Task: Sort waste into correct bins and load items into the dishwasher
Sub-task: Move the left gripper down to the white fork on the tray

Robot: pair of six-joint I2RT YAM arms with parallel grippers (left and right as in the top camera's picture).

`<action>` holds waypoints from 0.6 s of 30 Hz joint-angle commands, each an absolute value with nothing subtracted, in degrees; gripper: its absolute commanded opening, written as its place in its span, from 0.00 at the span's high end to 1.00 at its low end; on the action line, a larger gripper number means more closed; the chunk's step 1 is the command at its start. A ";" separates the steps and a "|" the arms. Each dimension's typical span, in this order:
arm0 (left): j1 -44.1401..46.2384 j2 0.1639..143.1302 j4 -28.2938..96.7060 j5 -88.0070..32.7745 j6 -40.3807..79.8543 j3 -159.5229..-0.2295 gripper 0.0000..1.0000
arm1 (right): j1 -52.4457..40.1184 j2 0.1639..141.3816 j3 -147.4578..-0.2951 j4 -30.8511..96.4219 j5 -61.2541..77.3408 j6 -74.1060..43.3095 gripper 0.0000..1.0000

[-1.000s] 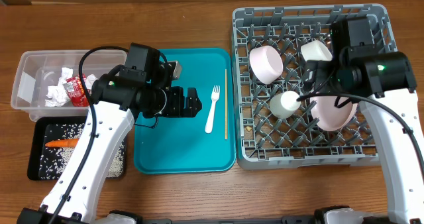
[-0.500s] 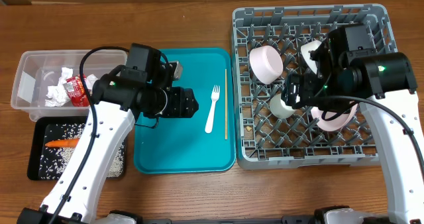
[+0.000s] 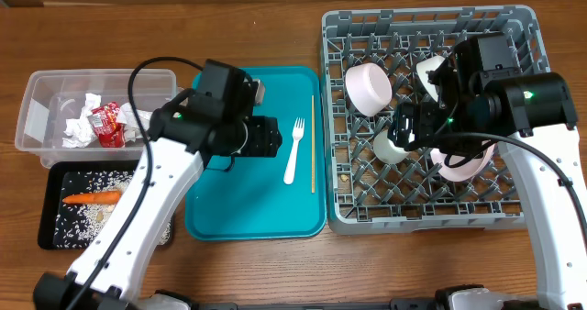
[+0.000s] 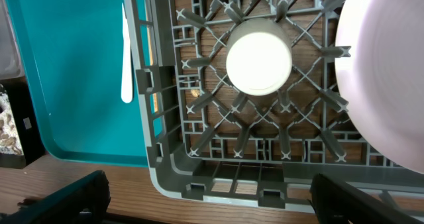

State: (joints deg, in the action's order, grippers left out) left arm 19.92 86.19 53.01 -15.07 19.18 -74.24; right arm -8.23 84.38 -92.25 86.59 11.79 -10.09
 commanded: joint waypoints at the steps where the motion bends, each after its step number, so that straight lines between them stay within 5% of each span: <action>1: 21.02 90.00 51.03 -13.08 21.50 -73.71 0.33 | -7.97 84.14 -93.71 86.35 12.10 -10.07 0.00; 18: 24.62 108.68 41.30 -13.08 22.33 -73.71 0.37 | -7.97 84.14 -93.71 84.68 12.10 -10.07 0.00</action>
State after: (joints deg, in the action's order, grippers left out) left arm 23.73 106.30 42.28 -13.78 21.34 -74.22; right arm -8.23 84.38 -92.25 84.99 11.79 -10.07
